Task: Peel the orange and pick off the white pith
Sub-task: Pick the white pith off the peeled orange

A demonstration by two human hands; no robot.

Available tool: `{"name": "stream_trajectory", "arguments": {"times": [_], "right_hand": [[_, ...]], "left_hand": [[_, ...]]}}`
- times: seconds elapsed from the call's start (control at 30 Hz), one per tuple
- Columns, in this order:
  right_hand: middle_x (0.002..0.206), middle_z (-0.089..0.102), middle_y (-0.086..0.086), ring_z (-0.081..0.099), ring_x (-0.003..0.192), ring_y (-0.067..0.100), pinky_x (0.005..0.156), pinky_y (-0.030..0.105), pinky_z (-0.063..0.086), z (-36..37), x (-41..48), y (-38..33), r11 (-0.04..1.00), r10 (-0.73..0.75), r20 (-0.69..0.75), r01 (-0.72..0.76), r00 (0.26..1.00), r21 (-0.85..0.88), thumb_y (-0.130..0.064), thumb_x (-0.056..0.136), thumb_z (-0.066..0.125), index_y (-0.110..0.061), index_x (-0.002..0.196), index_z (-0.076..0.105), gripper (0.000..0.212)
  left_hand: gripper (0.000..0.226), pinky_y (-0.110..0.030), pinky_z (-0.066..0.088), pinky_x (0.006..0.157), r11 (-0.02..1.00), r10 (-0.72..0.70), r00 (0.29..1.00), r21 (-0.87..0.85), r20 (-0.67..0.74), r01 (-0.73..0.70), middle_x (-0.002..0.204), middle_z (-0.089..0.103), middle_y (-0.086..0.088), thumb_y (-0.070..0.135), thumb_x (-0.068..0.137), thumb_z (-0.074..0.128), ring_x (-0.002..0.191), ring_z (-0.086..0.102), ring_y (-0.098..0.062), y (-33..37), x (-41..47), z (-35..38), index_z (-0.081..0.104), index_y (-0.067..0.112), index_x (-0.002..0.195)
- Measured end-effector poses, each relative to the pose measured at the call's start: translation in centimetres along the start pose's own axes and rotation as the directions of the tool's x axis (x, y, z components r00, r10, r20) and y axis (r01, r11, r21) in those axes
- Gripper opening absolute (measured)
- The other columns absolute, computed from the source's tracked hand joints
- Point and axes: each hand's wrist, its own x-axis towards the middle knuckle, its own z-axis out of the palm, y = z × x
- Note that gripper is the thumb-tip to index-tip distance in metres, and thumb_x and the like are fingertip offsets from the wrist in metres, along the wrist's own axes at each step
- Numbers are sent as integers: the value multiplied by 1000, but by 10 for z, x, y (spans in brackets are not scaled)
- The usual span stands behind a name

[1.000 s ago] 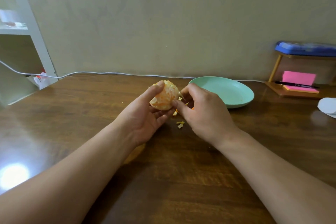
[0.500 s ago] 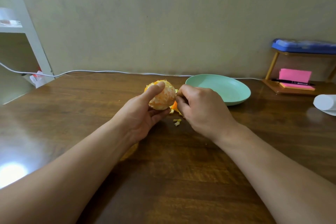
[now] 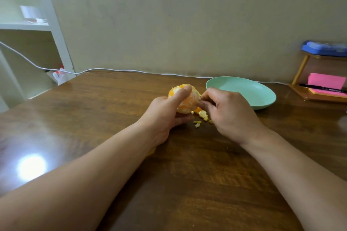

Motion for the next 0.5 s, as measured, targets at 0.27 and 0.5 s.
{"name": "stream_trajectory", "arguments": {"times": [0.27,0.5], "right_hand": [[73,62,-1,58,67,26,58,43,51,4,3,-9,993,10,-44,-15,999,-113,-30,99,67,-19,85,60,19],[70,66,-8,62,65,17,59,41,53,5,1,-1,987,133,-77,-124,988,106,-29,95,74,-23,82,65,17]], "left_hand": [[56,-34,66,76,999,20,1000,33,-21,-19,117,78,-14,45,90,83,103,79,-25,-2,0,2,70,2,124],[47,-35,65,80,998,-49,997,-39,54,51,116,79,-12,42,93,81,102,79,-24,1,2,-1,72,7,123]]}}
